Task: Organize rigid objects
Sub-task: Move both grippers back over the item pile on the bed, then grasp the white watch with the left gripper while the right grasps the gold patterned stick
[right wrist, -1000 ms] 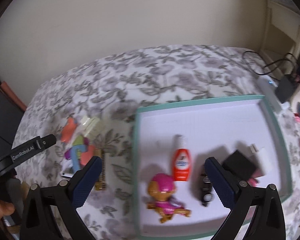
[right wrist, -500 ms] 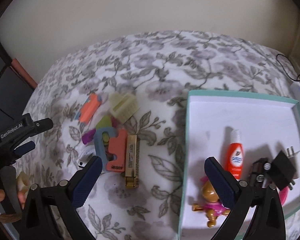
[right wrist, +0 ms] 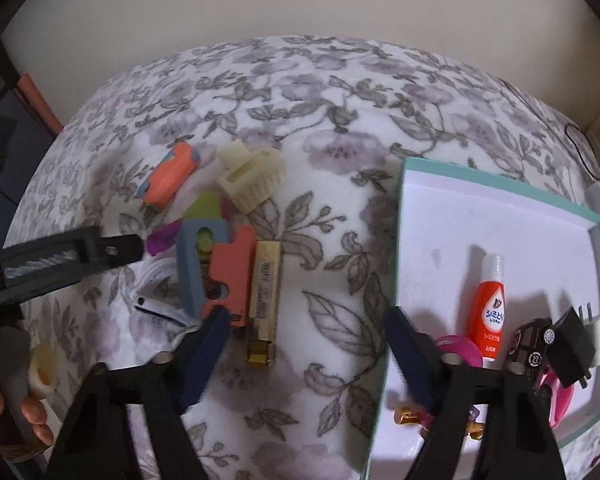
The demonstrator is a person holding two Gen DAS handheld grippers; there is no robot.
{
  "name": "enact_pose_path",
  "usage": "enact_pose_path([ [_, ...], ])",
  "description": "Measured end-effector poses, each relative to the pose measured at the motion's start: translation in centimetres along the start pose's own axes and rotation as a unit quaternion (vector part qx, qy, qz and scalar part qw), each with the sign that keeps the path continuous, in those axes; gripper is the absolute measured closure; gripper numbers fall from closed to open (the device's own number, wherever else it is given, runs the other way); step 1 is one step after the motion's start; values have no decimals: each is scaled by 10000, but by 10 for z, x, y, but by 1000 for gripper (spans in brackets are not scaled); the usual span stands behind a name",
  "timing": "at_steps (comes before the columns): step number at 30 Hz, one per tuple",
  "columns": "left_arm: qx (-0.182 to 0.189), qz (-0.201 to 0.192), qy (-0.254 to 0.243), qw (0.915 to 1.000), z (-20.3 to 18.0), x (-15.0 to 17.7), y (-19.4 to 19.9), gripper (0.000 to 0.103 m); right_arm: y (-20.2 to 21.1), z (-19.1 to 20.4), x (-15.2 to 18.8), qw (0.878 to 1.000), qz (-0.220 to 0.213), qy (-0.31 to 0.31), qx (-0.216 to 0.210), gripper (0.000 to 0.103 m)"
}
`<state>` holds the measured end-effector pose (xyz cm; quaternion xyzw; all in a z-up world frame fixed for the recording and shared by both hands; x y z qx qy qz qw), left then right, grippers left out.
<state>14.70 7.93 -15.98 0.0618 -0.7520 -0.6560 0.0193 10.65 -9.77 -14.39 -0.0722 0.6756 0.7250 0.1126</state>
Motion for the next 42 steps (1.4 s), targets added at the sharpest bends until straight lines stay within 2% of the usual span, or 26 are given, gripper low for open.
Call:
enact_pose_path([
  [4,-80,126,-119,9998,-3,4,-7,7,0,9,2,9998,12,204,78,30],
  [6,-105,171,-185,9996,-7,6,-9,7,-6,11,5,9995,110,287,109,38],
  [9,-149,212,-281,9993,-10,6,-12,7,-13,13,9,9989,216,358,189,39],
  [12,-219,267,-373,9987,-13,8,-16,7,-18,13,12,9986,299,381,188,50],
  [19,-258,263,-495,9981,-19,9,-20,7,-21,12,11,9988,290,354,155,58],
  [21,-380,247,-519,9976,-17,8,-19,7,-20,11,10,9991,262,320,119,68],
  [23,-591,208,-502,9968,-12,6,-19,7,-19,8,8,9993,249,257,115,68],
  [26,-633,179,-389,9971,-5,3,-16,7,-18,4,6,9996,239,160,64,77],
  [35,-342,293,-401,9982,-9,7,-23,8,-22,1,4,9995,290,36,-123,78],
  [37,-283,313,-442,9981,-11,10,-28,12,-23,2,4,9995,291,18,-146,78],
  [39,-272,330,-520,9977,-16,13,-28,28,-24,2,2,9995,285,10,-158,78],
  [42,-259,339,-552,9976,-21,14,-30,35,-25,2,1,9994,282,-38,-208,78],
])
Point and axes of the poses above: each gripper's, at about its wrist camera, not at the fingertips, and y roughly against the way its jaws point, z to its left, x to its underside, the point moved 9 cm from there along -y, roughly the way its jaws point, and after that the axes turned 8 degrees about z, right-handed, at the moved point
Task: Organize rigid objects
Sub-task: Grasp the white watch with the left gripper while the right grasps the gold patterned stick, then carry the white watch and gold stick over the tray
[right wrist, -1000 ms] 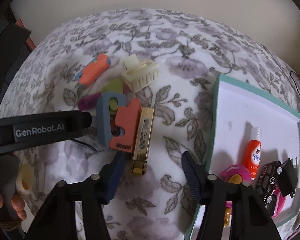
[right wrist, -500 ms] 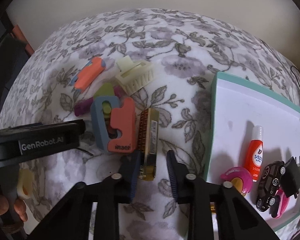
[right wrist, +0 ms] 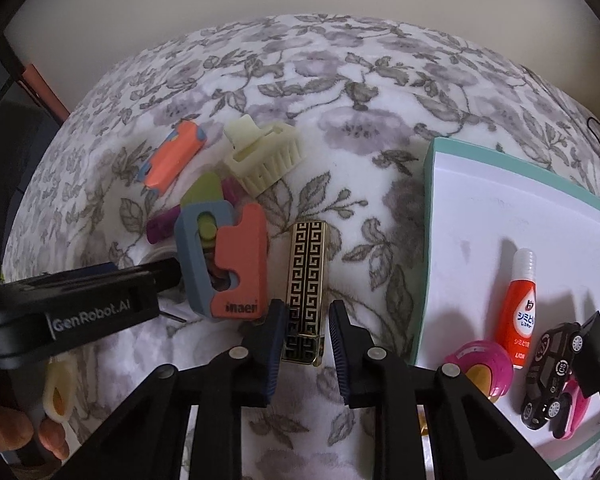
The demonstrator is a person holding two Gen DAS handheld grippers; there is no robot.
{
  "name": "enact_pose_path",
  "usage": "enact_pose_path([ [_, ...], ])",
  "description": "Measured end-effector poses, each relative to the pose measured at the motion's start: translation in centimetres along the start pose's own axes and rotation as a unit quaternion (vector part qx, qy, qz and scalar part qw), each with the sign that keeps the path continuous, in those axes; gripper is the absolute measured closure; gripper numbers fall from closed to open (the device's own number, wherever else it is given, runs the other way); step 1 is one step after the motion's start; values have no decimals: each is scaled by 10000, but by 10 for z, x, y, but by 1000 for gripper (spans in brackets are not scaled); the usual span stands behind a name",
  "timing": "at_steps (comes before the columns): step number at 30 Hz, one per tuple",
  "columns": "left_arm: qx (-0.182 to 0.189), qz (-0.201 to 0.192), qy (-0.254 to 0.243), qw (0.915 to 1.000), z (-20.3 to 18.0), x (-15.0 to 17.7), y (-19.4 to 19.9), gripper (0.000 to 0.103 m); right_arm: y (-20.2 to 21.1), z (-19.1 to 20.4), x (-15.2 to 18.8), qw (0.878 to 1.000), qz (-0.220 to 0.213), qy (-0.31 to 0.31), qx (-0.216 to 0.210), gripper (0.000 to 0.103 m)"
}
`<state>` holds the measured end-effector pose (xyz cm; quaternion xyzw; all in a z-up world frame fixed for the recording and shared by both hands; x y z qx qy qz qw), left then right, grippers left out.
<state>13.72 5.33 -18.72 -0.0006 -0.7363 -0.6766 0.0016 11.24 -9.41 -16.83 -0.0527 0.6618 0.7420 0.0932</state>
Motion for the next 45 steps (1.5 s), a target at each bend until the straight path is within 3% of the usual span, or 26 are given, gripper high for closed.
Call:
enact_pose_path([
  [3,-61,-25,-96,9999,-5,0,0,41,-2,0,-1,10000,12,-28,-93,78],
  [10,-286,-49,-346,9990,-26,-3,-5,43,-6,4,-4,10000,-17,16,-87,75],
  [13,-267,-67,-319,9991,-28,-7,-6,43,-9,7,-5,9999,14,21,-116,75],
  [18,-257,-144,-237,9993,-11,-10,-1,53,-17,8,-2,9999,86,99,38,75],
  [23,-311,-194,-82,9993,4,-13,3,53,-17,8,-1,9999,81,95,74,75],
  [32,-363,-208,-127,9990,5,-16,1,52,-20,16,-4,9979,-22,390,523,75],
  [37,-354,-212,-122,9991,2,-15,0,54,-19,18,-4,9977,0,427,518,79],
  [40,-244,-210,-135,9994,-1,-17,-2,62,-16,18,-2,9982,16,414,430,84],
  [44,-103,-269,-149,9995,-7,-17,3,84,-10,19,-3,9985,-24,398,368,86],
  [45,-80,-282,-125,9995,-7,-18,4,85,-8,17,-4,9986,-28,393,357,86],
])
Point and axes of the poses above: each gripper's, at about its wrist camera, not at the fingertips, and y roughly against the way its jaws point, z to its left, x to its underside, the point moved 9 cm from there along -y, roughly the way its jaws point, and after that the axes turned 8 degrees about z, right-handed, at the moved point
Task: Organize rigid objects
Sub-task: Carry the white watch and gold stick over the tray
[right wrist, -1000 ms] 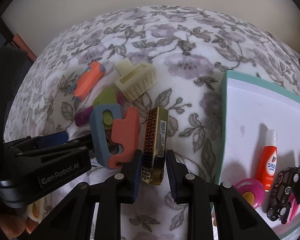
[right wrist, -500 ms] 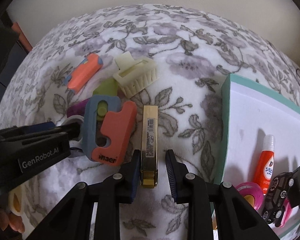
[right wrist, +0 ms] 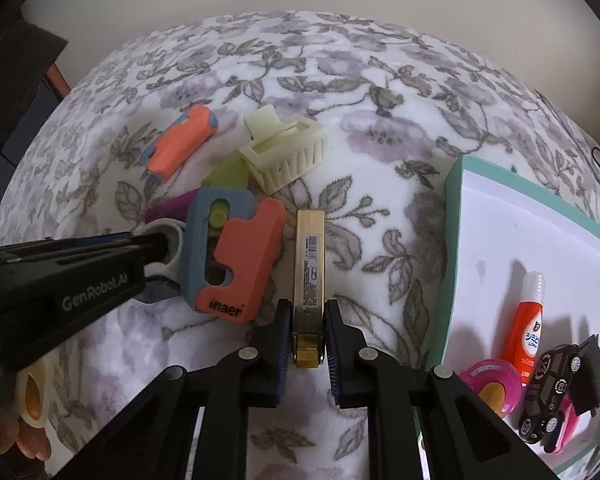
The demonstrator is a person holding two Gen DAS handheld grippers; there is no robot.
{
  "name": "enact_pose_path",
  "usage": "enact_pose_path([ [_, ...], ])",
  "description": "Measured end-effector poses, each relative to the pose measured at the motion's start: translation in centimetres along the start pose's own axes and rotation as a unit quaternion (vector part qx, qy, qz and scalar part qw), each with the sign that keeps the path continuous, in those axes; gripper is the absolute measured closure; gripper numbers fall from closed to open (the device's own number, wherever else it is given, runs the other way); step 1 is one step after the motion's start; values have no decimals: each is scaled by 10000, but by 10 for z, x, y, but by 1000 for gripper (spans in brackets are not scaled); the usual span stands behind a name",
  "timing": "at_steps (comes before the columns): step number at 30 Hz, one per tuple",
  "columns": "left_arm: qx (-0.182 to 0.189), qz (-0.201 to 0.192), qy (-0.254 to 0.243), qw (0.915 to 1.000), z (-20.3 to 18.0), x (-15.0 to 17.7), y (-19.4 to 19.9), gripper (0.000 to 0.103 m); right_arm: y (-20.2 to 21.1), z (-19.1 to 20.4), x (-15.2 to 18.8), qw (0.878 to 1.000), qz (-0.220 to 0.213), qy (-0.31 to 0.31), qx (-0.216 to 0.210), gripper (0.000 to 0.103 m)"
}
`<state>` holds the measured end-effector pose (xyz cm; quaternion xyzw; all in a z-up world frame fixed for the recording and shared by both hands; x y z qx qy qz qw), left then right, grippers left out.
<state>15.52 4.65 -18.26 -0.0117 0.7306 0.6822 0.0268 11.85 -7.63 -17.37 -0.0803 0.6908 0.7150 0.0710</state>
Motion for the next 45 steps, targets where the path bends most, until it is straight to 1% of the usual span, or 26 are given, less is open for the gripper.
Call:
enact_pose_path([
  [6,50,-172,47,9998,2,-6,13,90,5,-7,-3,9999,3,-109,-127,86],
  [10,85,-318,78,9994,1,-8,28,90,14,-10,-6,9994,-123,-195,-246,86],
  [15,119,-760,69,9970,2,-15,62,91,40,-16,-13,9972,-435,-371,-485,86],
  [20,162,-1170,88,9930,4,-18,96,91,58,-23,-17,9954,-617,-510,-517,86],
  [23,190,-1335,110,9908,5,-21,108,91,68,-27,-17,9944,-700,-576,-536,86],
  [27,224,-1413,66,9897,-2,-19,114,91,76,-33,-16,9940,-738,-622,-524,86],
  [33,312,-1384,-75,9899,-20,-12,114,91,84,-48,-12,9923,-762,-813,-535,86],
  [38,524,-1414,-189,9884,-41,-7,117,91,97,-73,-10,9897,-856,-1080,-379,86],
  [42,591,-1417,-346,9875,-61,-2,118,91,104,-99,-5,9847,-849,-1448,-466,86],
  [43,588,-1416,-384,9874,-66,-2,119,91,106,-106,-4,9834,-848,-1528,-486,86],
  [45,457,-1424,-528,9873,-77,1,118,91,107,-118,-1,9814,-812,-1661,-510,86],
])
Point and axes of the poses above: each gripper's, at about its wrist camera, not at the fingertips, and y roughly against the way its jaws point, z to its left, x to its underside, the point moved 9 cm from there along -y, roughly the way its jaws point, and after that the axes turned 8 degrees about z, right-handed, at the moved point
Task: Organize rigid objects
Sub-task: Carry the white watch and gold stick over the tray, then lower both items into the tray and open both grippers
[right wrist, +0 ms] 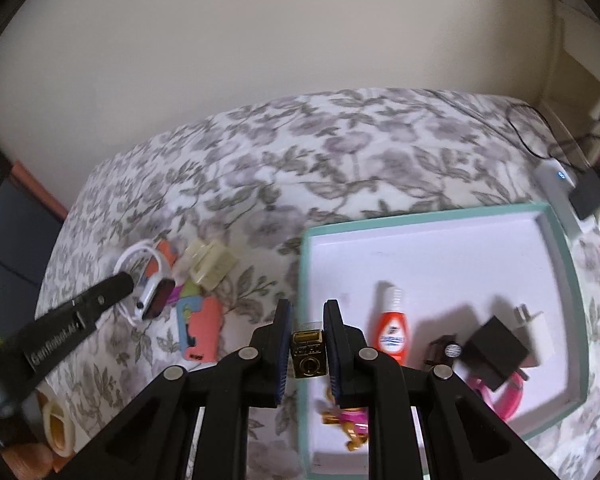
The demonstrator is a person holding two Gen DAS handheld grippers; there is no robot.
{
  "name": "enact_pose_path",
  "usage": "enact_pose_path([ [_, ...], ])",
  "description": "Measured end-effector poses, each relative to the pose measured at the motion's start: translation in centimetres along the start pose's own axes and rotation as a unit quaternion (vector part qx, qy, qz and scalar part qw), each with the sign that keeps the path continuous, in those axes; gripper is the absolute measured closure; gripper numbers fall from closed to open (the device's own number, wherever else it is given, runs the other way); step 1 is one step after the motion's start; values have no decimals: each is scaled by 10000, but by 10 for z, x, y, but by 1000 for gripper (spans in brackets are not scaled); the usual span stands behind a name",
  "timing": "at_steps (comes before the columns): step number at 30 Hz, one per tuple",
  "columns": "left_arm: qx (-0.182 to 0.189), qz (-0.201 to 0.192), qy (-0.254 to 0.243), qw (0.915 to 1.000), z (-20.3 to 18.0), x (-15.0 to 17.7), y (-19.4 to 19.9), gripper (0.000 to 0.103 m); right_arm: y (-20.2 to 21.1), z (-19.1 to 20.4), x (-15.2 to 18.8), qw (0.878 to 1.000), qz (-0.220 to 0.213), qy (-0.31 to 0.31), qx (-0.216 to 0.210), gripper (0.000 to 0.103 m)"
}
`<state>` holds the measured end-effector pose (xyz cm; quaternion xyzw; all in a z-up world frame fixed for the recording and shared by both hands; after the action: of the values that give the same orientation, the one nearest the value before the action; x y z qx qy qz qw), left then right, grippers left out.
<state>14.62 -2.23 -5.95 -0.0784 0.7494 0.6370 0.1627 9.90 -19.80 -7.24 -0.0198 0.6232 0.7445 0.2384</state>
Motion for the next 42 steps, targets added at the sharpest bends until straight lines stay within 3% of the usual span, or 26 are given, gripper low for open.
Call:
enact_pose_path([
  [9,14,194,-585,9981,-61,10,-14,91,2,-75,-2,9967,115,-746,297,86],
  [22,-50,472,-1626,9855,-152,39,-43,90,27,-161,-9,9854,-236,-1678,144,86],
  [30,-81,564,-1588,9857,-155,36,-55,90,25,-178,-7,9828,-200,-1826,161,86],
  [42,-131,818,-1457,9858,-144,38,-70,88,9,-163,-3,9870,52,-1595,185,86],
])
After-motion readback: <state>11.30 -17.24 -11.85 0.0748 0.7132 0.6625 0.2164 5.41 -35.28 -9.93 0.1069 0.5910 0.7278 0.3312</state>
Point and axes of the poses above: each gripper's, at about its wrist camera, not at the fingertips, and y roughly against the way its jaws point, z to its left, x to its underside, the point moved 9 cm from there along -y, roughly the way its jaws point, and after that the axes turned 8 degrees about z, right-handed, at the moved point
